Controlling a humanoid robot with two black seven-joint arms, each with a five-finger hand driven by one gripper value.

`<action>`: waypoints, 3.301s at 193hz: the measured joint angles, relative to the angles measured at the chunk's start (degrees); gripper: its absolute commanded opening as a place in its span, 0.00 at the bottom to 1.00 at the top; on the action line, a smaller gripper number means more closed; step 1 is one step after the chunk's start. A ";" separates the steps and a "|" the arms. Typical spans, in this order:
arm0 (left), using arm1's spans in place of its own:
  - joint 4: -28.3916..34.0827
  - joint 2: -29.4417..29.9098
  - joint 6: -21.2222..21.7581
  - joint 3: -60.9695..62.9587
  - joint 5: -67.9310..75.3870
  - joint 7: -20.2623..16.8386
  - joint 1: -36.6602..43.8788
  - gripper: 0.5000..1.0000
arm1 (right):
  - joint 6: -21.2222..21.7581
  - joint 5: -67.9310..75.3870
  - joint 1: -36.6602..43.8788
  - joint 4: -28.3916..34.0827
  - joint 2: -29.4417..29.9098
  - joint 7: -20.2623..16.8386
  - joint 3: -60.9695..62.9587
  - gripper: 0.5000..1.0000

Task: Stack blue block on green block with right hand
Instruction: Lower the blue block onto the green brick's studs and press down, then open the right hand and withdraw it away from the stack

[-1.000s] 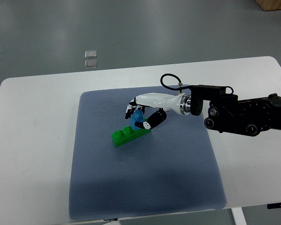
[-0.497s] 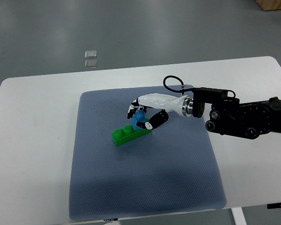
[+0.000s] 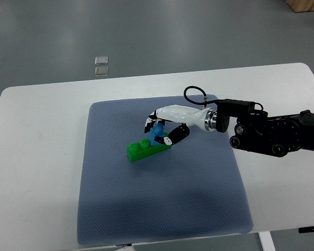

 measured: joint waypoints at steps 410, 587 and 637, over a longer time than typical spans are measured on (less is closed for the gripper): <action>0.04 0.00 0.00 0.17 0.00 0.09 0.01 1.00 | -4.13 0.61 -3.89 -0.96 1.05 1.92 1.65 0.79; -0.13 0.00 0.00 0.18 0.00 0.09 0.01 1.00 | 9.72 39.67 -11.62 -2.26 -1.51 -2.23 42.05 0.84; -0.21 0.00 0.00 0.26 0.00 0.16 0.00 1.00 | 11.64 67.76 -17.72 -8.15 2.24 -6.63 51.68 0.85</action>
